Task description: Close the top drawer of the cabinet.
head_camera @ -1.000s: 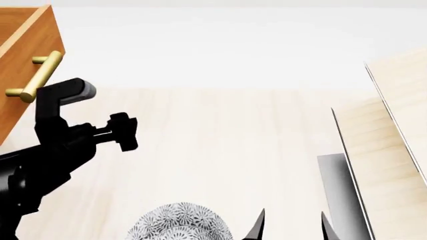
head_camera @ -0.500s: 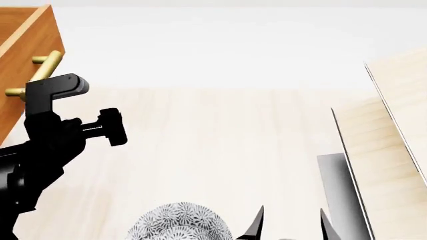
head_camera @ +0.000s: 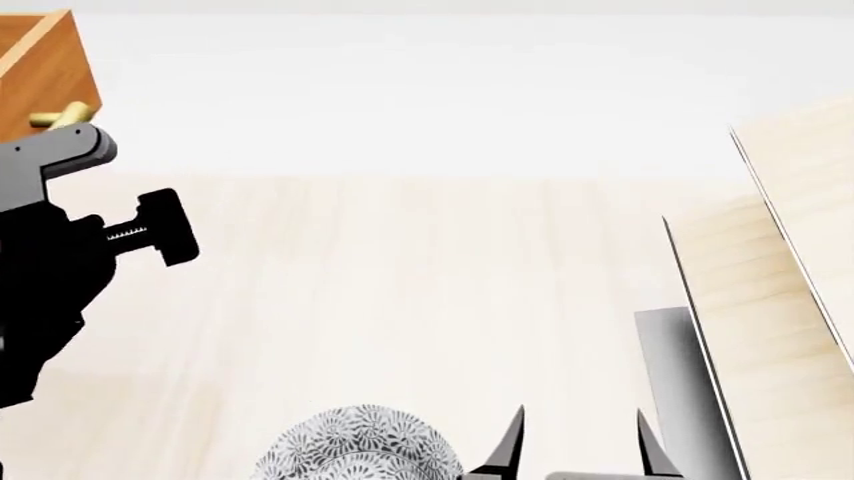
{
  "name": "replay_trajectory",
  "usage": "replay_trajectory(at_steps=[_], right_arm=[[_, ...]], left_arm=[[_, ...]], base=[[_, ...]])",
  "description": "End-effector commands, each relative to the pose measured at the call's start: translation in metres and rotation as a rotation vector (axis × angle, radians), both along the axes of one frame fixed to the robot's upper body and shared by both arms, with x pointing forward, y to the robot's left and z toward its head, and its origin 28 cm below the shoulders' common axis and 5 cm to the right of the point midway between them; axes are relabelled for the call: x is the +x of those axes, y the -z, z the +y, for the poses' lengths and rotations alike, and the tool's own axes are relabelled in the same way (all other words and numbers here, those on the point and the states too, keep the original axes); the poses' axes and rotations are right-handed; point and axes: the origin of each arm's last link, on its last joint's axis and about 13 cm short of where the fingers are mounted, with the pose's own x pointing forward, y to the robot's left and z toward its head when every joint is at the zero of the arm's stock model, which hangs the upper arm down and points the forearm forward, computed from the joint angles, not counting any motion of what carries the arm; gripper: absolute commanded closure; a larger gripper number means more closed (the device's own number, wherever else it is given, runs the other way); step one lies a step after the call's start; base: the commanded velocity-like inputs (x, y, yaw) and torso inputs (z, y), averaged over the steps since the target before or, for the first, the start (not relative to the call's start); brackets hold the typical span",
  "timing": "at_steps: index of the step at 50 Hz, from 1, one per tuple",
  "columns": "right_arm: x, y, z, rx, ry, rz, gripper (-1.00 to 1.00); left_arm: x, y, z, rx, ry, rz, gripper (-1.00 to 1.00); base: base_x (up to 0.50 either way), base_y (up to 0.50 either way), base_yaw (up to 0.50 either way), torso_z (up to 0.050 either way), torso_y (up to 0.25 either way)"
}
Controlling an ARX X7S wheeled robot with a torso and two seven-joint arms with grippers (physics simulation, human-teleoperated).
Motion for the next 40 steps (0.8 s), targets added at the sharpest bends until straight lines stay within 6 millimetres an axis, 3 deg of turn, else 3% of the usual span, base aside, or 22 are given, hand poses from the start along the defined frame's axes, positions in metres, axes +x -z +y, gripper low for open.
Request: replay_trajectory(at_steps=[1,23,33,40], right_arm=[[-0.002,0.010,-0.001,-0.005,0.005,0.048,-1.00],[-0.002,0.011,-0.001,-0.009,0.006,0.052,-1.00],[-0.003,0.013,0.000,-0.015,0.002,0.056,-1.00],[-0.003,0.013,0.000,-0.016,0.003,0.059,-1.00]], left_arm=[[0.001,-0.016,0.025,0.088,-0.110,-0.013,-1.00],[-0.001,-0.036,0.055,0.125,-0.298,-0.019,-1.00],[-0.003,-0.061,0.079,0.147,-0.456,-0.044,-1.00],[-0.007,-0.067,0.093,0.149,-0.535,-0.043,-1.00]], base=[[0.00,0.00,0.00,0.000,0.000],[0.00,0.00,0.00,0.000,0.000],[0.00,0.00,0.00,0.000,0.000],[0.00,0.00,0.00,0.000,0.000]])
